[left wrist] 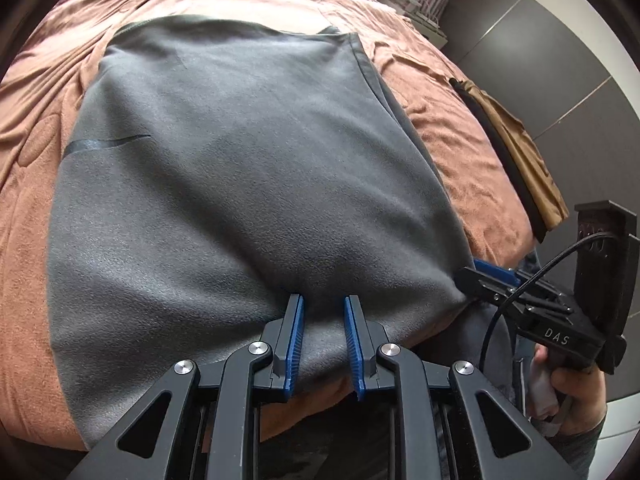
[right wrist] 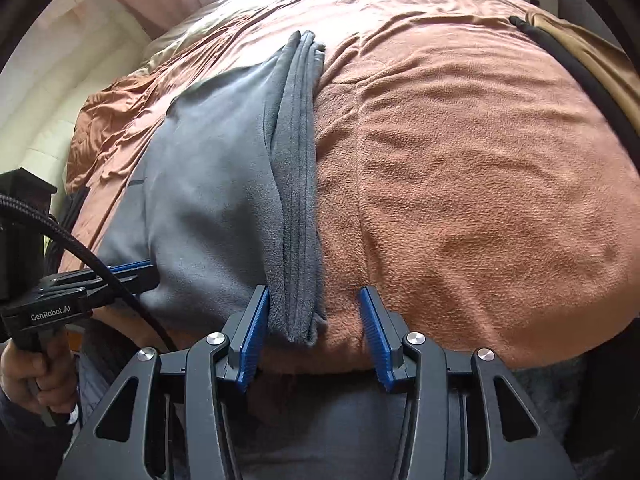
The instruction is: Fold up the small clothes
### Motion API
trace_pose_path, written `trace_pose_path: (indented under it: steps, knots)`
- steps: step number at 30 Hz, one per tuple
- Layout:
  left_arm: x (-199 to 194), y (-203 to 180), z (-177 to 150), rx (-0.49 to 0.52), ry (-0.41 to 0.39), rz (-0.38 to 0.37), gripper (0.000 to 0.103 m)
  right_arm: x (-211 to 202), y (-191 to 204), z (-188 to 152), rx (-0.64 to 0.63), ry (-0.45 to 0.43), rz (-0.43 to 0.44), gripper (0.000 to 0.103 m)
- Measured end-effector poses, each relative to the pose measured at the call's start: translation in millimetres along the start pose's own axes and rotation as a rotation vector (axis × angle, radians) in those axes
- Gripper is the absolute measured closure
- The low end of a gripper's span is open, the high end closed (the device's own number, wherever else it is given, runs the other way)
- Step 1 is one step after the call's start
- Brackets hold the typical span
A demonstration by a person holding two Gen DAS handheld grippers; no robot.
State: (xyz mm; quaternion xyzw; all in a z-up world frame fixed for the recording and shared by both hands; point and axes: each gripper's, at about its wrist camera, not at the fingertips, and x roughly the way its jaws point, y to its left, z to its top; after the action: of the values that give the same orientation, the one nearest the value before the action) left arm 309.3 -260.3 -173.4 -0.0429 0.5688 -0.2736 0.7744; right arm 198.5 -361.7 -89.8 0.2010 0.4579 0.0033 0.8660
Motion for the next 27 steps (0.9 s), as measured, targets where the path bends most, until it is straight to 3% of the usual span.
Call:
trace_pose_path:
  steps: [10, 16, 17, 18, 20, 21, 22, 25, 27]
  knots:
    - [-7.0, 10.8, -15.2, -0.023, 0.019, -0.076, 0.082, -2.8, 3.6, -2.5, 0.002, -0.009, -0.004, 0.061]
    - [-33.1, 27.1, -13.4, -0.063, -0.044, -0.13, 0.082, -15.2, 21.1, 8.0, -0.023, -0.03, 0.018, 0.058]
    - [-38.0, 31.5, -12.5, -0.072, -0.057, -0.13, 0.082, -16.1, 27.5, 10.4, -0.04, -0.034, 0.011, 0.054]
    - [-43.0, 35.4, -11.3, -0.08, -0.071, -0.126, 0.082, -16.9, 31.7, 12.8, -0.053, -0.04, 0.007, 0.041]
    - [-53.4, 45.8, -10.7, -0.097, -0.093, -0.113, 0.082, -17.2, 44.6, 15.8, -0.077, -0.057, -0.003, 0.025]
    - [-58.6, 51.8, -10.0, -0.104, -0.1, -0.11, 0.081, -15.7, 49.9, 16.6, -0.086, -0.059, -0.003, 0.024]
    - [-63.1, 57.7, -10.6, -0.114, -0.108, -0.107, 0.077, -11.7, 56.5, 18.3, -0.095, -0.05, -0.001, 0.024]
    - [-77.2, 79.9, -10.9, -0.153, -0.145, -0.081, 0.049, 1.5, 71.3, 22.0, -0.118, -0.023, -0.019, 0.024]
    - [-86.2, 91.8, -13.8, -0.177, -0.179, -0.066, 0.043, 9.8, 80.0, 23.7, -0.138, -0.019, -0.051, 0.024]
